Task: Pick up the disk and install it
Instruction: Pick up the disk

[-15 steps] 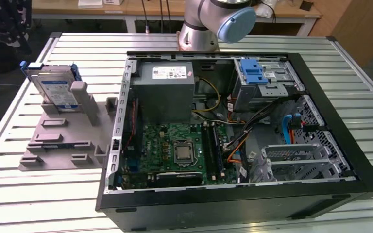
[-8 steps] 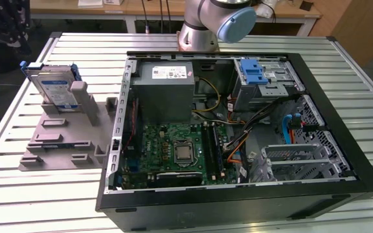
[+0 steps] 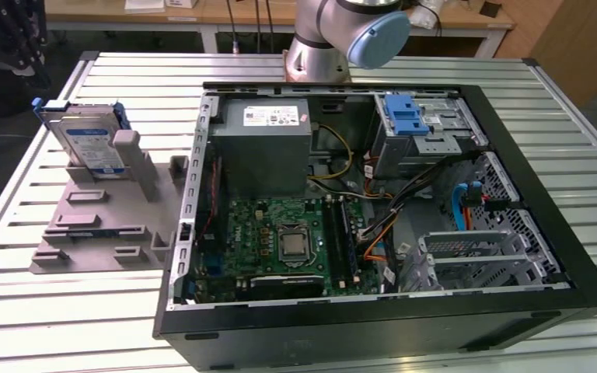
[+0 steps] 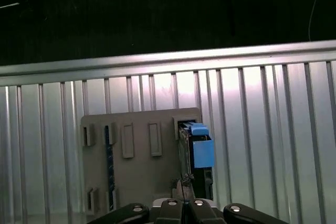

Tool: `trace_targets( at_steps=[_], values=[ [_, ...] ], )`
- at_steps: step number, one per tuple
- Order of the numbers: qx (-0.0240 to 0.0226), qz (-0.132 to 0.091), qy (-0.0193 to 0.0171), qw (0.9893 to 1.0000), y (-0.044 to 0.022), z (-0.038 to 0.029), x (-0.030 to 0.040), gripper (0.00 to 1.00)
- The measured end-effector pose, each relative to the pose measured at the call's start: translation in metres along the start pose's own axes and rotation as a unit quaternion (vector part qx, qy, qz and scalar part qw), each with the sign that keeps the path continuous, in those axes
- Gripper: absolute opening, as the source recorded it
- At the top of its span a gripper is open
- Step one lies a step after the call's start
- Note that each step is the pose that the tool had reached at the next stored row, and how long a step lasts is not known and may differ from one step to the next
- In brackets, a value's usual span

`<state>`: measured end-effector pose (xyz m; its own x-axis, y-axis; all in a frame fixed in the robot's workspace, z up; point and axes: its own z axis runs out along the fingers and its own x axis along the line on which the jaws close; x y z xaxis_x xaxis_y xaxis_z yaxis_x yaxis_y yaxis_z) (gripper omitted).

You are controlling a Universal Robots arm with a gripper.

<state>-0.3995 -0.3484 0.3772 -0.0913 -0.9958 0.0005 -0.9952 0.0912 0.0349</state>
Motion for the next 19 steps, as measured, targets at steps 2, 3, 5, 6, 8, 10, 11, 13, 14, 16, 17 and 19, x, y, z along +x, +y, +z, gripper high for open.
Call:
trace_targets(
  at_steps=[2,3,5,6,8,10,11,13,14,16,17,19],
  values=[
    [0.0,0.0,0.0,1.0,0.0,0.0,0.0,0.11],
    [0.0,0.0,0.0,1.0,0.0,0.0,0.0,0.11],
    [0.0005,-0.001,0.0,1.0,0.0,0.0,0.0,0.11],
    [0.0011,-0.003,0.0,1.0,0.0001,0.0,0.0,0.11],
    [0.0022,-0.016,0.0004,0.9999,0.0,0.0001,0.0,0.11],
    [0.0027,-0.034,0.0009,0.9994,0.0,0.0005,0.0,0.11],
    [0.0029,-0.043,0.0012,0.9991,0.0,0.0008,0.0,0.11],
    [0.0044,-0.054,0.0015,0.9985,0.0005,0.0017,0.0,0.11],
    [0.0063,-0.054,0.0014,0.9985,0.0023,0.0024,0.0001,0.11],
    [0.0103,-0.054,0.0012,0.9985,0.0086,0.0048,0.0003,0.11],
    [0.0125,-0.054,0.0012,0.9984,0.0121,0.0061,-0.0001,0.17],
    [0.014,-0.054,0.0011,0.9984,0.0139,0.009,-0.0031,0.23]
  ],
)
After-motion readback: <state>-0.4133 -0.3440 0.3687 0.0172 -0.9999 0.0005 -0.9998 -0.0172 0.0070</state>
